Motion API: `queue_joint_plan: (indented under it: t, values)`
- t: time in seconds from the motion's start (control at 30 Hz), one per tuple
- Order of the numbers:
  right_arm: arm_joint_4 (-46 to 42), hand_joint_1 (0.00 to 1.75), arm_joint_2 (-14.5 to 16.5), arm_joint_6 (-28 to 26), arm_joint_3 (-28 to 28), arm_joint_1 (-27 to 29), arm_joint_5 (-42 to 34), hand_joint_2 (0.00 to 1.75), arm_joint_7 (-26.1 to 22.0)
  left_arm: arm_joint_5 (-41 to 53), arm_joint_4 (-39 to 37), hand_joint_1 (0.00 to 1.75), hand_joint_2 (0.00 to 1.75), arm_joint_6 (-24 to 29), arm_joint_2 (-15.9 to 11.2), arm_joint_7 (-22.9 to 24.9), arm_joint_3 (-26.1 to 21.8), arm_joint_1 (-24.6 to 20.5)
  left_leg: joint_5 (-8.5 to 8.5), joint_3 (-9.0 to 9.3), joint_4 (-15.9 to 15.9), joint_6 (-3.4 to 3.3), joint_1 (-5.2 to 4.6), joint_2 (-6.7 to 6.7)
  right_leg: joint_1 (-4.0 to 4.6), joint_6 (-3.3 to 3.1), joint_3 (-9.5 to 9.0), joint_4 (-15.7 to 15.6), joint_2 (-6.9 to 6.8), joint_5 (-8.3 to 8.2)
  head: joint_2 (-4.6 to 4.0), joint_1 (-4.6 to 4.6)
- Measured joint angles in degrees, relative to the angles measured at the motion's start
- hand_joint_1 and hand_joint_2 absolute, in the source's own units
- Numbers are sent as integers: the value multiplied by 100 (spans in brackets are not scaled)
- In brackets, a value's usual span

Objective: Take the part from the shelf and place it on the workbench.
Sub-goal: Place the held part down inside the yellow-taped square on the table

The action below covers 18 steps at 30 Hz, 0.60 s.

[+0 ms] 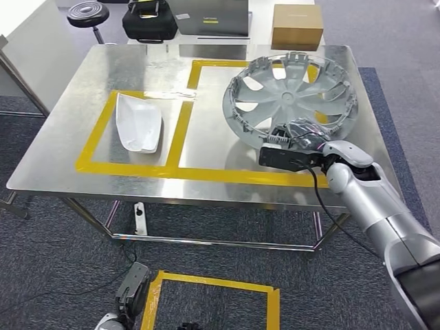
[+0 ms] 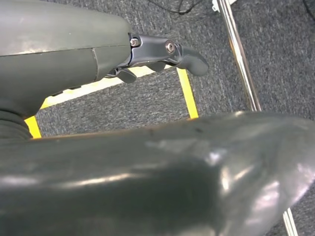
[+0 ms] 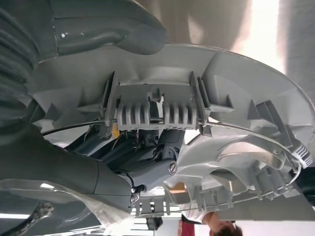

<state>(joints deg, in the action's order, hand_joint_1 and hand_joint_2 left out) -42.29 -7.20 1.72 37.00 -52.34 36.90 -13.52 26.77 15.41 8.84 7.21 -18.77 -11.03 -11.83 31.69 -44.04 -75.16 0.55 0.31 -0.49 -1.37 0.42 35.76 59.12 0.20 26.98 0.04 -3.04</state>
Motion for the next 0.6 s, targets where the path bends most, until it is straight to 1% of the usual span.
queue_joint_plan:
  t: [0.03, 0.07, 0.1, 0.13, 0.17, 0.2, 0.27, 0.3, 0.33, 0.37, 0.43, 0.47, 0.5, 0.53, 0.57, 0.6]
  values:
    - [52, 175, 38, -14, 0, 2, -18, 175, -13, 0, 0, 0, 0, 2, 0, 0, 5, 6, -176, 62, 190, -19, -1, 0, 5, 0, -14, 0, 7, 8, -1, -1]
    - [92, 175, 72, -27, 0, 3, -31, 175, -30, 1, 0, 0, 0, 7, -1, 0, 11, 8, -415, 210, 557, -53, -7, 0, 9, 5, -31, 0, 11, 18, -1, 1]
    - [129, 131, 102, -46, 0, 5, -40, 131, -48, 0, 0, 0, 44, 13, -1, 0, 17, 7, -597, 375, 932, -91, -19, -1, 16, 15, -40, -2, 15, 28, -1, 2]
    - [163, 87, 125, -70, 0, 9, -45, 87, -65, -1, 0, 0, 87, 18, -2, 0, 21, 6, -715, 511, 1244, -123, -35, -3, 22, 32, -41, -2, 17, 34, -1, 4]
    - [196, 44, 146, -95, 0, 16, -50, 44, -79, -1, 0, 0, 131, 22, -2, 2, 24, 6, -750, 594, 1443, -148, -51, -4, 26, 54, -29, -4, 18, 33, 0, 5]
    - [225, 0, 164, -120, 1, 24, -53, 0, -90, -1, 0, 0, 175, 20, -1, 5, 26, 7, -719, 619, 1508, -161, -63, -5, 28, 79, -12, -10, 19, 26, 0, 7]
    - [261, 0, 195, -153, 1, 35, -56, 0, -101, 9, 0, 0, 175, -10, 1, 18, 33, 12, -708, 649, 1597, -190, -53, -3, 24, 141, 13, -30, 17, 29, 0, 6]
    - [273, 0, 205, -167, 1, 34, -57, 0, -104, 13, 0, 0, 175, -29, 1, 23, 36, 12, -722, 677, 1639, -211, -40, 0, 25, 164, 33, 2, 13, 73, 0, 10]
    - [283, 0, 211, -180, 1, 30, -62, 0, -109, 16, 0, 0, 131, -42, 1, 26, 38, 7, -738, 707, 1682, -237, -26, 3, 28, 181, 91, 126, 12, 163, 0, 13]
    - [291, 0, 216, -205, 0, 30, -76, 0, -127, 16, 0, 0, 87, -39, 3, 27, 39, 3, -750, 730, 1711, -258, -15, 5, 28, 189, 206, 370, 11, 300, 0, 20]
    - [300, 0, 224, -259, -1, 62, -118, 0, -176, 15, 0, 0, 0, -11, 21, 27, 40, 3, -754, 737, 1715, -279, -18, 4, 32, 200, 549, 1110, 14, 599, 0, 22]
    - [300, 0, 228, -286, -2, 94, -140, 0, -198, 16, 0, 0, 0, 9, 32, 31, 41, 10, -753, 738, 1712, -281, -19, 3, 31, 208, 706, 1412, 13, 676, 0, 22]
    - [297, 0, 228, -303, -3, 126, -155, 0, -207, 16, 0, 0, 0, 25, 40, 44, 41, 19, -750, 740, 1707, -281, -18, 2, 29, 216, 784, 1531, 10, 652, 0, 22]
    - [285, 0, 228, -327, -5, 150, -162, 0, -201, 15, 0, 0, 0, 38, 43, 62, 41, 26, -746, 742, 1697, -277, -16, 0, 26, 220, 747, 1410, 6, 518, 0, 24]
    - [260, 0, 228, -361, -9, 163, -163, 0, -185, 10, 0, 0, 0, 48, 48, 81, 41, 29, -738, 743, 1683, -268, -14, -1, 23, 222, 608, 1095, -2, 318, 0, 24]
    - [224, 0, 228, -407, -17, 166, -157, 0, -168, -3, 0, 0, 0, 54, 50, 97, 40, 29, -726, 743, 1665, -251, -15, -2, 22, 220, 417, 685, -12, 137, 0, 23]
